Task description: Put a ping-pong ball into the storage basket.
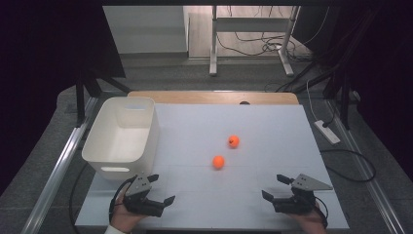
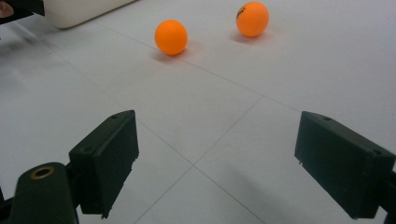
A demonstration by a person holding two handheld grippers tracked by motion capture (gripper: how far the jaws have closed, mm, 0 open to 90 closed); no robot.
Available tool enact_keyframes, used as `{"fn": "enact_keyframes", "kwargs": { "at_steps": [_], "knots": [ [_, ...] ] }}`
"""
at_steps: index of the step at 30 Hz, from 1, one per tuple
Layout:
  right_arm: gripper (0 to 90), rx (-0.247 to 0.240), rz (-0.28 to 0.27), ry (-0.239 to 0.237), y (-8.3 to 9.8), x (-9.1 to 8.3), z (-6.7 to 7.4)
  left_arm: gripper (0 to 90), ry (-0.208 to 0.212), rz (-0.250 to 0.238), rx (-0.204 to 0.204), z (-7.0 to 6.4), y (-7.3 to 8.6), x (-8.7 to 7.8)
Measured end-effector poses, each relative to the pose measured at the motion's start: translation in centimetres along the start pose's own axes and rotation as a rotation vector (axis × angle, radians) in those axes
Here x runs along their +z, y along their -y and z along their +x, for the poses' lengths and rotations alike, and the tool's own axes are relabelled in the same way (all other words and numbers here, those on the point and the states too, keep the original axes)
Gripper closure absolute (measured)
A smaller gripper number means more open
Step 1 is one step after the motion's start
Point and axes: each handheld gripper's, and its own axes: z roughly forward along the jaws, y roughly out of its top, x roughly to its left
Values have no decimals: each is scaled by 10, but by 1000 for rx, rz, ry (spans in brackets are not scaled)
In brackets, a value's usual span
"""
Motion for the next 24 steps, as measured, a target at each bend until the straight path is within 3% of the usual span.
{"fn": "enact_keyframes", "kwargs": {
  "at_steps": [24],
  "knots": [
    [138,-13,29,26,1,3,1,54,11,-38,-30,-5,-6,-2]
  ]
}}
